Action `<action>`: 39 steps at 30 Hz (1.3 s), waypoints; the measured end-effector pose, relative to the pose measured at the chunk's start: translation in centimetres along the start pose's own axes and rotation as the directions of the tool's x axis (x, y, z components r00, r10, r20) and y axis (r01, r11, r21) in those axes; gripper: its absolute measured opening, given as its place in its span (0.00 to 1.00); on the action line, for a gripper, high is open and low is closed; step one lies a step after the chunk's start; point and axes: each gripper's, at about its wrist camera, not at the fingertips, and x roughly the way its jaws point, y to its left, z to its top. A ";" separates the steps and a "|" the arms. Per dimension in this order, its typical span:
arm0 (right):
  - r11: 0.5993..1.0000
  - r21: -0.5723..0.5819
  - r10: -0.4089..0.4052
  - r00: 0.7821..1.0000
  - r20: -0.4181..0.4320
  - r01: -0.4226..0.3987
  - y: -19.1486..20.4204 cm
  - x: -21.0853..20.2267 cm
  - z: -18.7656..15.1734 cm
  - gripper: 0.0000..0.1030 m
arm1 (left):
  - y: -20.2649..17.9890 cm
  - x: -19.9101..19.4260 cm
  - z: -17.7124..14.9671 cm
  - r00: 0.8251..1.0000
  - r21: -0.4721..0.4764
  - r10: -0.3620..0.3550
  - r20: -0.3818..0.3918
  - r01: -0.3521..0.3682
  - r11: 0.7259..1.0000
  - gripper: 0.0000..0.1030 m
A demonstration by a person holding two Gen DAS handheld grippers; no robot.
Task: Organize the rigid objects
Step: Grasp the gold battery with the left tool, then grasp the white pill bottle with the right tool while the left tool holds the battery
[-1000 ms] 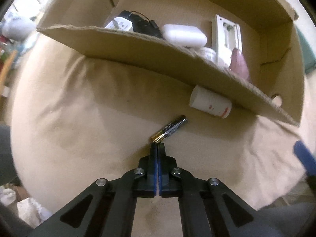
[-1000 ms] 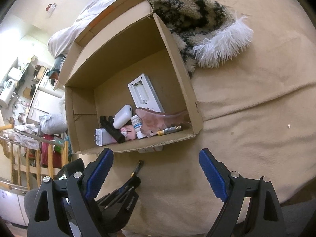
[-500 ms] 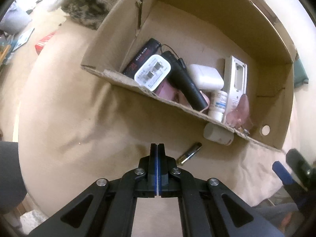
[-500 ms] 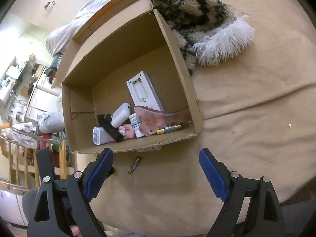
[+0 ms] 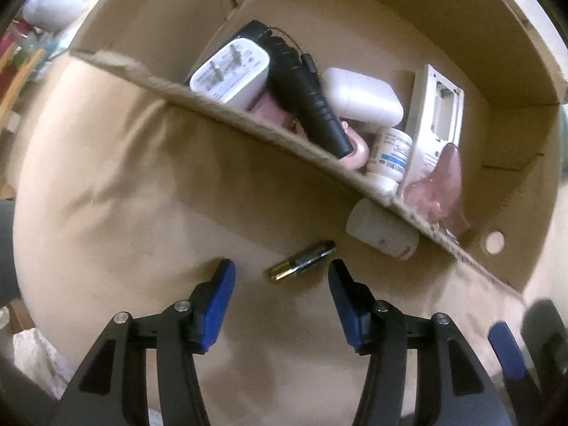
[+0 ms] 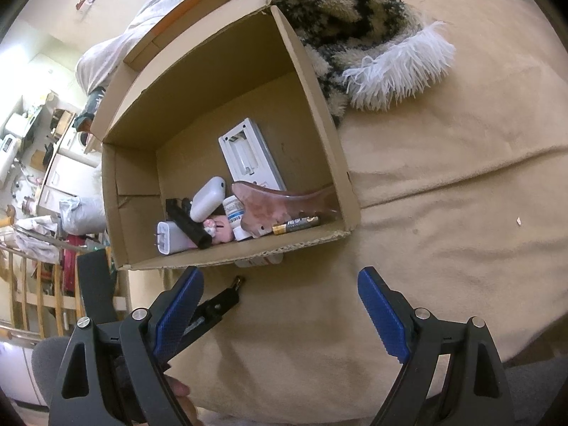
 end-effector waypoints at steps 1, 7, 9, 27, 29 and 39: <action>1.000 0.002 0.003 1.000 0.000 -0.003 0.0 0.0 0.0 0.91 | -0.4 0.2 0.1 1.000 0.001 0.016 0.009 -0.016 1.000 0.50; 1.000 0.006 0.016 1.000 -0.003 -0.016 -0.1 0.0 0.1 0.91 | -2.7 1.0 0.7 0.993 0.023 0.114 0.036 -0.115 0.993 0.50; 1.000 0.005 0.019 1.000 -0.001 -0.019 -0.1 -0.1 0.2 0.91 | -3.1 1.1 0.7 0.992 0.053 0.113 0.050 -0.116 0.992 0.30; 0.999 -0.014 0.030 1.000 -0.005 -0.030 0.5 -0.2 0.1 0.91 | 3.1 -1.0 4.9 0.999 0.230 -0.028 -0.034 0.035 0.973 0.09; 0.999 -0.015 0.033 0.999 -0.012 -0.033 0.6 -0.2 -0.1 0.91 | 4.5 -1.0 5.7 0.998 0.227 -0.031 -0.045 0.041 0.973 0.09; 0.997 -0.070 -0.039 0.993 -0.111 0.031 1.6 2.9 -1.1 0.91 | 3.3 -0.8 8.2 1.000 0.234 0.014 -0.028 -0.007 0.972 0.09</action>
